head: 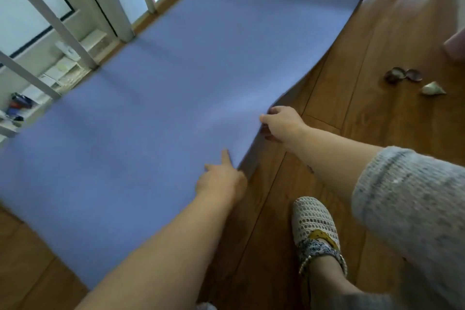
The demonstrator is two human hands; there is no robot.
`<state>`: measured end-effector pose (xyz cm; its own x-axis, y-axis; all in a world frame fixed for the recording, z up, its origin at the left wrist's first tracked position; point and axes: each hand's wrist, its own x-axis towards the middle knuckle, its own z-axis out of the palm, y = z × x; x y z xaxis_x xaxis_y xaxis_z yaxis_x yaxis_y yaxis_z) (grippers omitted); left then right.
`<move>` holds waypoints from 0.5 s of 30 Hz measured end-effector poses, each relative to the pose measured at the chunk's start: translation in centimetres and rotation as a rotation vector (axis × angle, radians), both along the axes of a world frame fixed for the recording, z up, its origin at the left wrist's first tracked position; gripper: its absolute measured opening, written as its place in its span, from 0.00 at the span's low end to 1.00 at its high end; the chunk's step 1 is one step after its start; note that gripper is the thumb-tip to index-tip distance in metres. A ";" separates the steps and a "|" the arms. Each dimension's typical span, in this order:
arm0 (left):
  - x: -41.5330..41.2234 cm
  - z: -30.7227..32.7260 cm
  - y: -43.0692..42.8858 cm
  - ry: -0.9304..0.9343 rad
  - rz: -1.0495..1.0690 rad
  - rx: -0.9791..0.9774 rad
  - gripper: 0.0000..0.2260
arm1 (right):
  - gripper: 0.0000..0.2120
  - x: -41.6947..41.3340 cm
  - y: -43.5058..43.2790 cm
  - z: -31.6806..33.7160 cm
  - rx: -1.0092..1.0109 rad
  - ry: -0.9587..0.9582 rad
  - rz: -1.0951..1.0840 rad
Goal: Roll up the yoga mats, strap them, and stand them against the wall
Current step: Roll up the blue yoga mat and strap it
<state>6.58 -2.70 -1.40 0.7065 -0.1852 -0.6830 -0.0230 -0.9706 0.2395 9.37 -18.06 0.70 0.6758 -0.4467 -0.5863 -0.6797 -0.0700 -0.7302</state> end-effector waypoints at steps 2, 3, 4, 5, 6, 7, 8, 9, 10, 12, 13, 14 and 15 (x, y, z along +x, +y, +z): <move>2.2 3.8 -0.4 -0.020 0.105 -0.147 0.26 | 0.01 0.2 0.1 4.3 0.043 -0.045 0.077; 3.1 6.1 -0.7 -0.011 0.172 -0.226 0.25 | 0.03 -0.2 0.2 6.8 0.059 -0.047 0.135; 3.8 8.5 -1.1 0.006 0.248 -0.301 0.23 | 0.05 -0.9 0.4 9.3 0.074 -0.037 0.210; 4.2 11.1 -1.5 0.023 0.323 -0.380 0.20 | 0.07 -2.0 0.5 12.0 0.083 -0.013 0.306; 4.3 13.7 -2.0 0.049 0.389 -0.455 0.17 | 0.09 -3.2 0.6 14.6 0.083 0.027 0.423; 4.0 16.2 -2.5 0.092 0.452 -0.526 0.14 | 0.11 -4.6 0.6 17.2 0.079 0.075 0.540; 3.5 18.6 -2.9 0.142 0.517 -0.590 0.15 | 0.14 -6.0 0.6 19.5 0.070 0.126 0.633; 2.9 20.7 -3.4 0.171 0.567 -0.648 0.16 | 0.18 -7.4 0.5 21.8 0.051 0.167 0.690; 2.3 22.5 -3.9 0.179 0.594 -0.697 0.17 | 0.21 -8.8 0.4 23.7 0.013 0.200 0.721; 0.8 25.7 -4.9 0.166 0.638 -0.803 0.16 | 0.25 -11.6 0.2 27.0 -0.095 0.260 0.761; -0.3 27.2 -5.3 0.167 0.673 -0.856 0.16 | 0.24 -13.2 0.2 28.4 -0.148 0.292 0.765; -1.3 28.7 -5.8 0.178 0.706 -0.901 0.17 | 0.23 -14.6 0.0 29.6 -0.195 0.315 0.746; -2.6 30.2 -6.2 0.195 0.729 -0.942 0.18 | 0.22 -16.1 -0.1 30.9 -0.236 0.327 0.704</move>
<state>3.95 -8.86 28.79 0.7526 -0.2682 -0.6014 0.5730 -0.1832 0.7988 -6.70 -18.14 31.58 0.6552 -0.1168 -0.7464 -0.5954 -0.6880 -0.4149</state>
